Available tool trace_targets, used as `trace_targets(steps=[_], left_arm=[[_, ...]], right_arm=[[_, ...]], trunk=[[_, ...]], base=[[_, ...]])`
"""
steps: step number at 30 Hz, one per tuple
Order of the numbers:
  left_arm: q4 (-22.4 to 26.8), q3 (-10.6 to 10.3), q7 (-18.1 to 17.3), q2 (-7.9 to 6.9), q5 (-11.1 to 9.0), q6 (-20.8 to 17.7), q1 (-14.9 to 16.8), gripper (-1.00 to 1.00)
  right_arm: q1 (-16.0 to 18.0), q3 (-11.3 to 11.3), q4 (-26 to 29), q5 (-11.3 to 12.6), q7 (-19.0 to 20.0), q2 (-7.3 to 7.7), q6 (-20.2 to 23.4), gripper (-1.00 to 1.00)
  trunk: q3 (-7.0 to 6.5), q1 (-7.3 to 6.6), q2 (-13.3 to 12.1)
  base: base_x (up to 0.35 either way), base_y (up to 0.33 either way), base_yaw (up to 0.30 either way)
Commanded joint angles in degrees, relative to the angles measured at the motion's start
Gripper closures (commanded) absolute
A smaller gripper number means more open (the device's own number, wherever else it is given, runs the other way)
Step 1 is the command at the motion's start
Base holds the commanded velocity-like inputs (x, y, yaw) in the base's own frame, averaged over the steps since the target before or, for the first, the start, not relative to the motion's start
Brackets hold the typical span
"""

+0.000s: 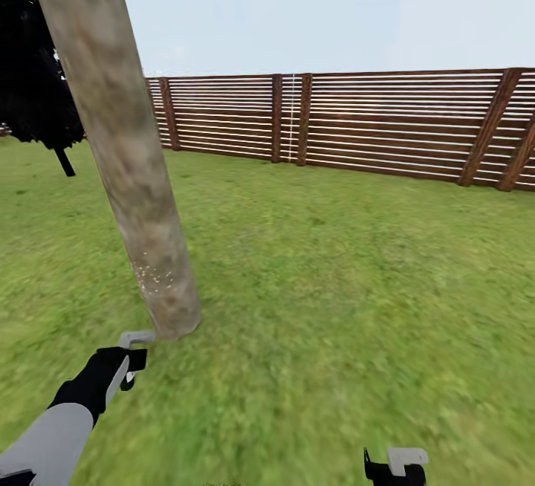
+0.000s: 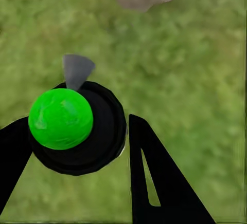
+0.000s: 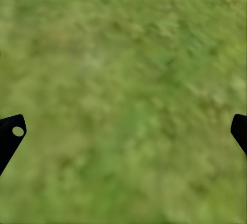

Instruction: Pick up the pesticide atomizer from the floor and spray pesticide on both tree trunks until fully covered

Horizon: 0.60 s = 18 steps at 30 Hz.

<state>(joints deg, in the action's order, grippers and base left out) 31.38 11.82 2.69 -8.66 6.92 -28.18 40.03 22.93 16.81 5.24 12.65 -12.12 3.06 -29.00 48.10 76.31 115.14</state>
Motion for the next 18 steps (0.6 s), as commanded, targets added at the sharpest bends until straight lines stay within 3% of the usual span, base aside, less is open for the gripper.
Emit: trace_targets(steps=[1, 5, 8, 14, 18], left_arm=[[0.09, 0.22, -0.10, 0.22, 0.70, -0.30, 0.05, 1.00], [0.15, 0.22, -0.05, 0.39, 0.65, -0.24, 0.05, 1.00], [0.14, 0.22, -0.05, 0.72, 0.66, -0.22, 0.05, 1.00], [0.17, 0.25, 0.17, 1.45, 1.01, -0.30, 0.05, 1.00], [0.15, 0.31, 1.02, 1.31, 1.08, -0.88, 0.05, 1.00]], right_arm=[[0.01, 0.50, 0.03, 0.44, -0.19, 0.02, -0.09, -1.00], [0.01, 0.50, 0.01, 0.44, -0.19, 0.02, -0.09, -1.00], [0.01, 0.49, 0.02, 0.44, -0.19, 0.02, -0.09, -1.00], [0.01, 0.50, 0.00, 0.44, -0.19, 0.03, -0.09, -1.00], [0.01, 0.50, 0.02, 0.44, -0.19, 0.02, -0.09, -1.00]], trunk=[[0.05, -0.01, 0.02], [0.05, -0.01, 0.02], [0.05, -0.01, 0.02], [0.05, -0.01, 0.02], [0.05, -0.01, 0.02]], base=[[0.000, -0.274, 0.277], [0.037, -0.274, 0.247], [0.151, -0.251, 0.058], [0.246, -0.186, 0.008], [0.278, -0.160, 0.188]])
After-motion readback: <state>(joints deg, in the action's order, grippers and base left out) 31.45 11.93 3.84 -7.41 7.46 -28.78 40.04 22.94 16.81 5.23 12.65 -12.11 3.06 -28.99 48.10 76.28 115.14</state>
